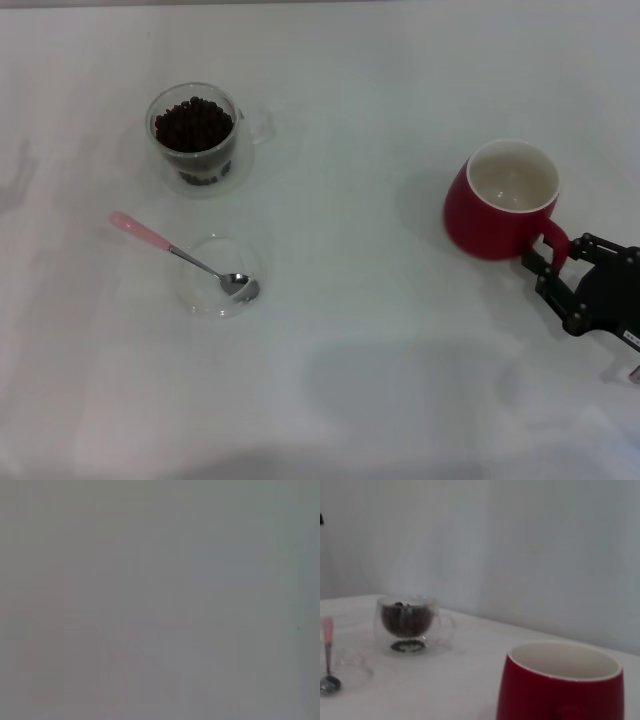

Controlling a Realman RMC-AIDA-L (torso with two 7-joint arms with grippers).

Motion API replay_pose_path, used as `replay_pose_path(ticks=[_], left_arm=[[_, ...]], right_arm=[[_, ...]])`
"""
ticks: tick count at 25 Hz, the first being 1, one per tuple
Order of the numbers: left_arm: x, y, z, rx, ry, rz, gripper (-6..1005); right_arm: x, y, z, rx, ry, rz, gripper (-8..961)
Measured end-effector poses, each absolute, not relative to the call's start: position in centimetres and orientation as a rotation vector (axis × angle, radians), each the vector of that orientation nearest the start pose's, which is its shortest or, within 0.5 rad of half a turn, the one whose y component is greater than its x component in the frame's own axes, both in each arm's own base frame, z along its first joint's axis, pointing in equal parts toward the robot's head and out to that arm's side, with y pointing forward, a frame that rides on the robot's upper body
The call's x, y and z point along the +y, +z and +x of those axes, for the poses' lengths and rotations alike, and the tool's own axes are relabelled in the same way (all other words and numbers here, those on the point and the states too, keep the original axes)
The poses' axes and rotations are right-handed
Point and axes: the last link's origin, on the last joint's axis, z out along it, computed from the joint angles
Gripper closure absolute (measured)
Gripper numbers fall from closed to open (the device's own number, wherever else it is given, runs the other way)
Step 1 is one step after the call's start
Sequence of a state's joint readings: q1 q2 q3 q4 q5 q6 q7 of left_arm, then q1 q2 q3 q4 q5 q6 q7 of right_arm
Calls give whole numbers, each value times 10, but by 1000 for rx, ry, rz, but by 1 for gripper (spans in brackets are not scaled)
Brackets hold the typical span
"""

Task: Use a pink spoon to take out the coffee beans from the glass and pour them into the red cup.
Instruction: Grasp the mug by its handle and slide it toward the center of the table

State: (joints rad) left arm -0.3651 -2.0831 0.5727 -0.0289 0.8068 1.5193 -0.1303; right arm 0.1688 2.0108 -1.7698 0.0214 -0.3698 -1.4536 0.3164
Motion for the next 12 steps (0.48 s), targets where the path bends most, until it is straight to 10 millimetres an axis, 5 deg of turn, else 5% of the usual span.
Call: replay_pose_path(ticks=[12], left_arm=[[278, 26, -350, -351, -728, -1440, 108]], right_arm=[[175, -44, 372, 533, 674, -2240, 645]])
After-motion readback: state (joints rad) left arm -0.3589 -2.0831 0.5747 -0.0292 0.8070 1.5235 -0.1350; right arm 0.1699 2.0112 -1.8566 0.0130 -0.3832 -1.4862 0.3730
